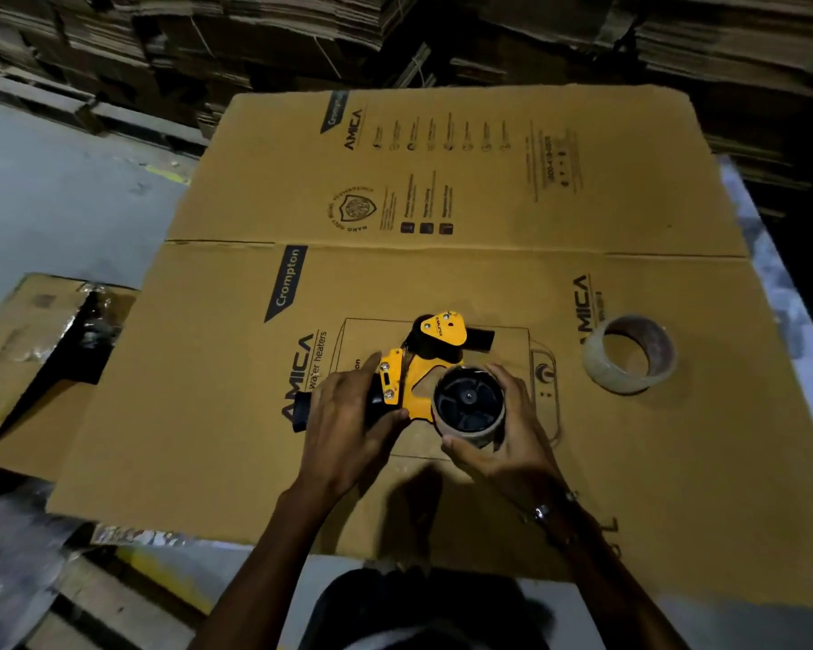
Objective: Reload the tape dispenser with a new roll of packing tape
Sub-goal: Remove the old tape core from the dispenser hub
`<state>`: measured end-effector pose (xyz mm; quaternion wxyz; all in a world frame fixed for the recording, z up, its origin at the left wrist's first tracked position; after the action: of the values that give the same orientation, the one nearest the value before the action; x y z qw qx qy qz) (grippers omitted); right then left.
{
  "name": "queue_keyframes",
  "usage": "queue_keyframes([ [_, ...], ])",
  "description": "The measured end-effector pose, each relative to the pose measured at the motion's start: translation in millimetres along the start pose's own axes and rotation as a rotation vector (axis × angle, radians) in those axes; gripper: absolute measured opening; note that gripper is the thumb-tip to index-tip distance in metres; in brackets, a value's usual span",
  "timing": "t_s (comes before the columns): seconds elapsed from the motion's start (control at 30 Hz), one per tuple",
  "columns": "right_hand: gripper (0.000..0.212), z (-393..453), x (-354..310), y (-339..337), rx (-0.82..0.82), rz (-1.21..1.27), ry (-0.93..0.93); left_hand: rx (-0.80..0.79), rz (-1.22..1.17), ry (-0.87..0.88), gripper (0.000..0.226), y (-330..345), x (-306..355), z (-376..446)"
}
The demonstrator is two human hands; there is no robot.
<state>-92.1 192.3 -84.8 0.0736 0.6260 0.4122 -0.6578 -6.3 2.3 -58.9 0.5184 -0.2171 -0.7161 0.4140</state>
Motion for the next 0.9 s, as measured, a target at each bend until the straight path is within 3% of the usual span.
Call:
queue_keyframes([
  [0.23, 0.094, -3.9, 14.5, 10.7, 0.069, -0.063, -0.102, 0.113, 0.257, 0.227, 0.077, 1.8, -0.7, 11.6],
  [0.4, 0.099, -6.3, 14.5, 14.0, 0.095, -0.156, -0.191, 0.186, 0.466, 0.313, 0.088, 17.4, -3.9, 8.1],
  [0.7, 0.105, -22.8, 3.4, 22.6, 0.114, -0.409, -0.285, 0.262, 0.573, 0.443, 0.094, 15.6, -2.6, -3.2],
  [0.9, 0.098, -32.4, -6.9, 27.6, 0.127, -0.391, -0.304, 0.271, 0.513, 0.476, 0.090, 14.4, -3.8, -12.9],
])
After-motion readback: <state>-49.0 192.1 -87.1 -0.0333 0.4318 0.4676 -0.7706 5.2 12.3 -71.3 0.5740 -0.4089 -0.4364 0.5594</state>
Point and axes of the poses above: each hand's wrist, its own z-axis towards the middle knuckle, its own y-axis out of the palm, x = y × z, the point moved 10 cm from there along z, towards the middle knuckle, and after that the axes turned 6 degrees about -x, right-handed, at the moved point
